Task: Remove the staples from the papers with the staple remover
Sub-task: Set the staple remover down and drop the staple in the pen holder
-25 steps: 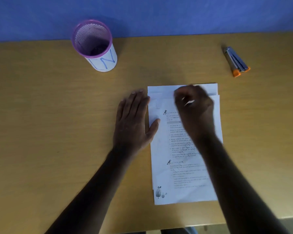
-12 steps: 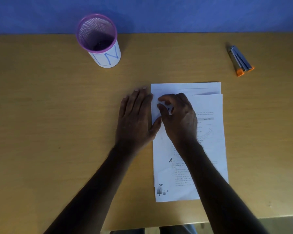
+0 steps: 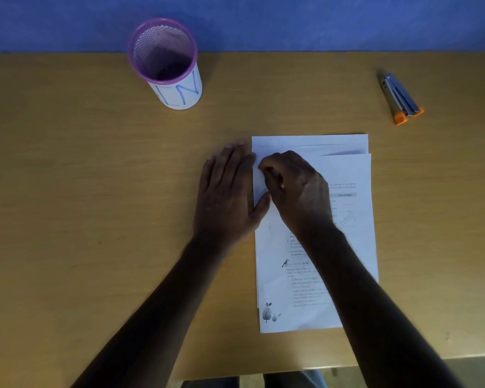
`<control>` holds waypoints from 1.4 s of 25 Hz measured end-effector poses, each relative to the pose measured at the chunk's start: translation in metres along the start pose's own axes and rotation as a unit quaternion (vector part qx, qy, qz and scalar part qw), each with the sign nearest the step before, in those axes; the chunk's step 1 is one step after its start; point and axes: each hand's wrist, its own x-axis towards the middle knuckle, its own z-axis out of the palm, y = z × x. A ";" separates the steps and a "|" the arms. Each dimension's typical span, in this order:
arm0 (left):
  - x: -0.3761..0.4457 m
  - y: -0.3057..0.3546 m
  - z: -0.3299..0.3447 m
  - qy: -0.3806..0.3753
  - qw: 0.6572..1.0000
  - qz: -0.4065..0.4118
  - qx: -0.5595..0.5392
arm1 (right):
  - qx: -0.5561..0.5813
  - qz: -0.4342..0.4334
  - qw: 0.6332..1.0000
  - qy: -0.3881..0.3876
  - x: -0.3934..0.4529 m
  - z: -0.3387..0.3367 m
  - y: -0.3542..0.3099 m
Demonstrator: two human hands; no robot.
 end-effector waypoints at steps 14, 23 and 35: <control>0.000 0.002 0.000 -0.008 1.000 0.007 0.009 | 0.023 -0.002 0.998 -0.057 0.011 -0.004 -0.001; 0.001 0.004 -0.004 -0.012 1.000 0.001 -0.025 | 0.194 0.110 0.974 -0.030 0.018 -0.009 0.005; 0.066 -0.047 -0.061 0.209 0.912 -0.268 -0.228 | 0.233 -0.020 0.971 0.047 0.124 -0.042 -0.084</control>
